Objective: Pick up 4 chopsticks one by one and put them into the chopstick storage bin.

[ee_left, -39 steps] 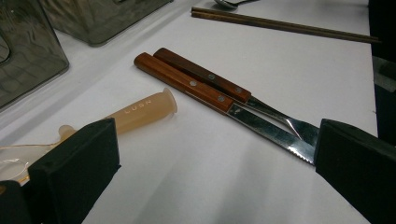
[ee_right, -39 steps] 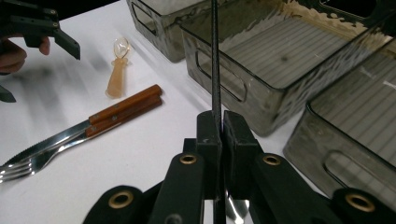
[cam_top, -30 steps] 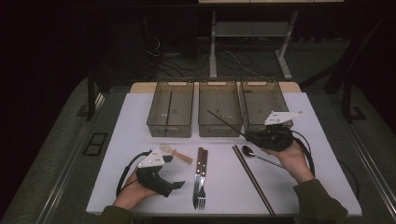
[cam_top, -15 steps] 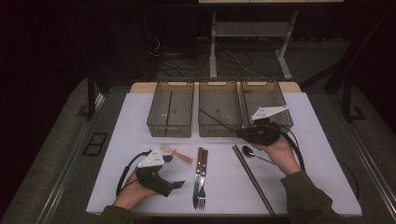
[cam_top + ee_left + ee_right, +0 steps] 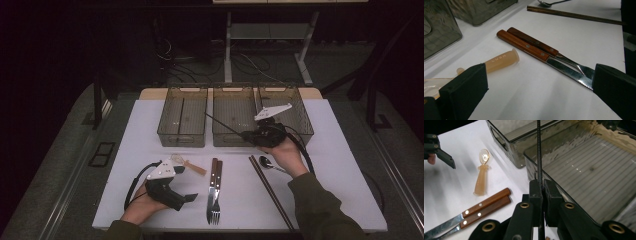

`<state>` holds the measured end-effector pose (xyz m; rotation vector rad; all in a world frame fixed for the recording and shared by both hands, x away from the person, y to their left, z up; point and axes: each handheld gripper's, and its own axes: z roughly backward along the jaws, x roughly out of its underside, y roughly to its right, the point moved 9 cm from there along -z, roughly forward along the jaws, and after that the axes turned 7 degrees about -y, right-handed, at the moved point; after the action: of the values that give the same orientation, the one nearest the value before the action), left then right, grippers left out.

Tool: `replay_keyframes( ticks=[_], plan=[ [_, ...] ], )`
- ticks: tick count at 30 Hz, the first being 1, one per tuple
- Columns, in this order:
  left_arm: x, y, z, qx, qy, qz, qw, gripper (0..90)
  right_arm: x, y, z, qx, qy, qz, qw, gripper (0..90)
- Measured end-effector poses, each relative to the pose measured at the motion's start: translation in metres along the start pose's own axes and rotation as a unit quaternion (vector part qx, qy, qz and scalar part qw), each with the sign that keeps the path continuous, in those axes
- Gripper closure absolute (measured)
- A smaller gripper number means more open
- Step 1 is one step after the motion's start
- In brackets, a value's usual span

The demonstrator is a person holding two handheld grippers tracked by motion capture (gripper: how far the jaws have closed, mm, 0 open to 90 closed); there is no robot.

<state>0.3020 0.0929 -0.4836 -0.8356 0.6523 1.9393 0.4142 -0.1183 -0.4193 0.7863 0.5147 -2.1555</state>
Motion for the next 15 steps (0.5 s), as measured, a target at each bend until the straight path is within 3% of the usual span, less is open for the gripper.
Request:
replay_keyframes(
  ticks=[15],
  plan=[
    [-0.001,0.0,0.0,0.002,0.002,-0.003,1.0,0.0,-0.033,-0.005,-0.02,0.001,-0.016,-0.003,0.9999,86.0]
  ],
)
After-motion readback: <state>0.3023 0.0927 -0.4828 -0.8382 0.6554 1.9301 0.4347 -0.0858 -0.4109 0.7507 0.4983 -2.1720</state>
